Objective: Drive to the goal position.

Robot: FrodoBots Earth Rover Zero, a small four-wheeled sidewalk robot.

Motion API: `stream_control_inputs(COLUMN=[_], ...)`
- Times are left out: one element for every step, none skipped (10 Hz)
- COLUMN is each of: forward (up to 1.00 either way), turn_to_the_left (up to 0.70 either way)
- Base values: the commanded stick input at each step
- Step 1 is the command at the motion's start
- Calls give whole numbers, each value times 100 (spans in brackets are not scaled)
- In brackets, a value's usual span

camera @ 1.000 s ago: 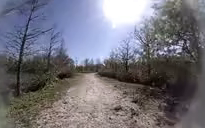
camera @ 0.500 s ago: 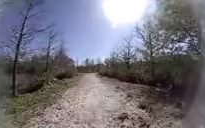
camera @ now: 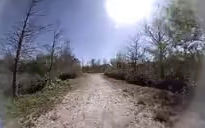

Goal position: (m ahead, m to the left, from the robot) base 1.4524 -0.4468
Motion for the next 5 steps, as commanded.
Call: stream_control_inputs(forward=[70, 70, 70, 70, 70], turn_to_the_left=[0, 0, 0, 0, 0])
